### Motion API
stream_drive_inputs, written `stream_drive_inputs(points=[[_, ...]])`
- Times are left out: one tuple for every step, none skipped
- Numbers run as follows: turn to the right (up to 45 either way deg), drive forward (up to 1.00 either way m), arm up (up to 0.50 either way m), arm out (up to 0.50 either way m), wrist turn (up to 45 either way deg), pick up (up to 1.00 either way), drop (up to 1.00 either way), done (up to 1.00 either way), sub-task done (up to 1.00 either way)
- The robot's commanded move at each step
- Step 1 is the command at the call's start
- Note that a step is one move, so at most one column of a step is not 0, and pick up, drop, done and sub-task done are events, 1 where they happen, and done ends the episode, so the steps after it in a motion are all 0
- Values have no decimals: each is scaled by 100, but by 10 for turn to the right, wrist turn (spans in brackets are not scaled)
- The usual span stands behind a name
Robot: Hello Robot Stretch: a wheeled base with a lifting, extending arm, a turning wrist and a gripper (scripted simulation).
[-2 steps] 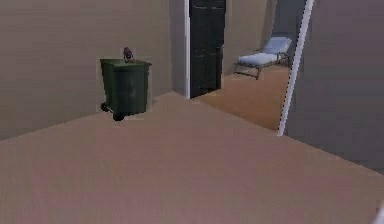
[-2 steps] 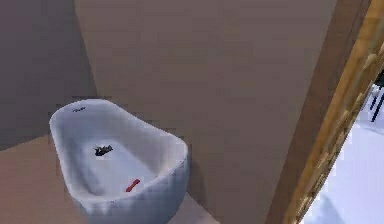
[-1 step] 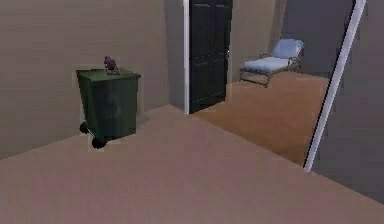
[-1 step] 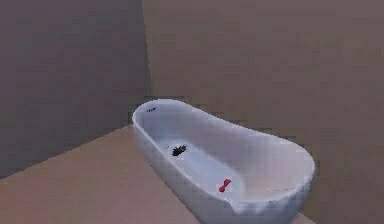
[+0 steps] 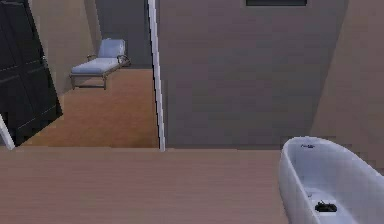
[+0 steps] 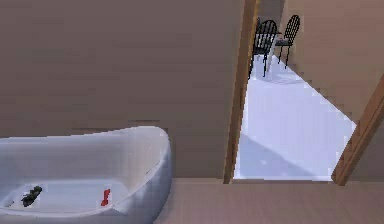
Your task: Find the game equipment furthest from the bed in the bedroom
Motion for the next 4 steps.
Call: stream_drive_inputs(points=[[30, 0, 0, 0, 0, 0, 0, 0, 0], [0, 10, 0, 0, 0, 0, 0, 0, 0], [-300, 0, 0, 0, 0, 0, 0, 0, 0], [0, 100, 0, 0, 0, 0, 0, 0, 0]])
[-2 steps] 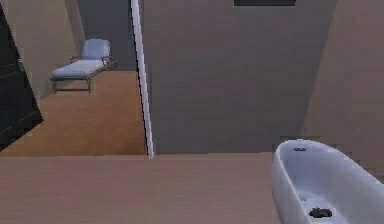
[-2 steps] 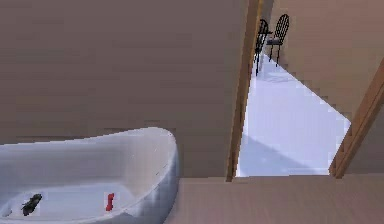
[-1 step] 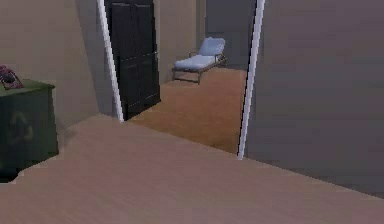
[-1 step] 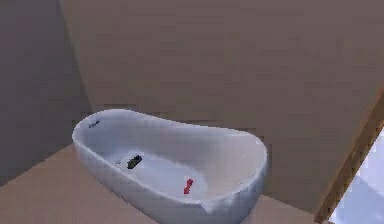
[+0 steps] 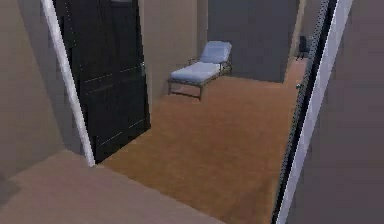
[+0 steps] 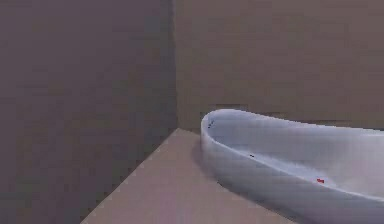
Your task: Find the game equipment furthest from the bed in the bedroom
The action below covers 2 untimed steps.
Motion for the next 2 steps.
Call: stream_drive_inputs(points=[[0, 100, 0, 0, 0, 0, 0, 0, 0], [270, 0, 0, 0, 0, 0, 0, 0, 0]])
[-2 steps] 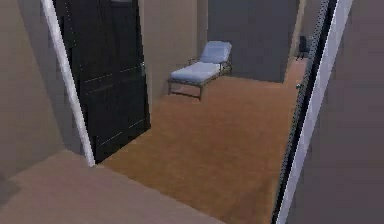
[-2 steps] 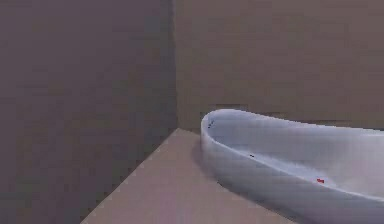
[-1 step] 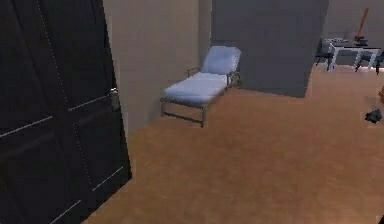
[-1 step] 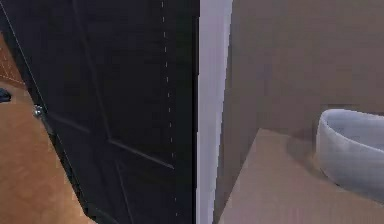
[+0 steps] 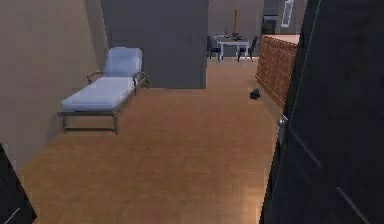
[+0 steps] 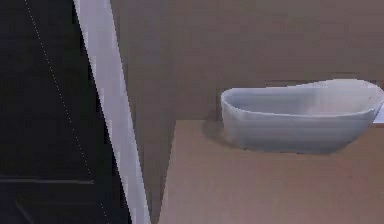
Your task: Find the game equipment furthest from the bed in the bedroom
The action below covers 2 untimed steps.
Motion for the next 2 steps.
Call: stream_drive_inputs(points=[[0, 100, 0, 0, 0, 0, 0, 0, 0], [30, 0, 0, 0, 0, 0, 0, 0, 0]])
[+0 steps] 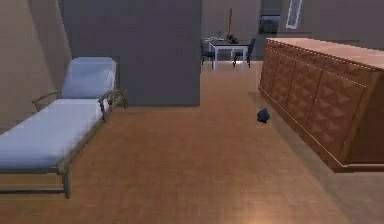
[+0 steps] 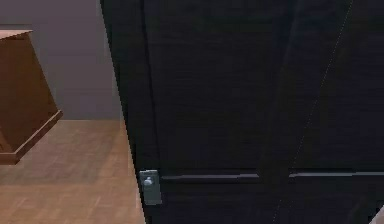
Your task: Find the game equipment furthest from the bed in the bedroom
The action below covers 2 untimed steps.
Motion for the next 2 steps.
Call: stream_drive_inputs(points=[[-30, 0, 0, 0, 0, 0, 0, 0, 0], [0, 30, 0, 0, 0, 0, 0, 0, 0]])
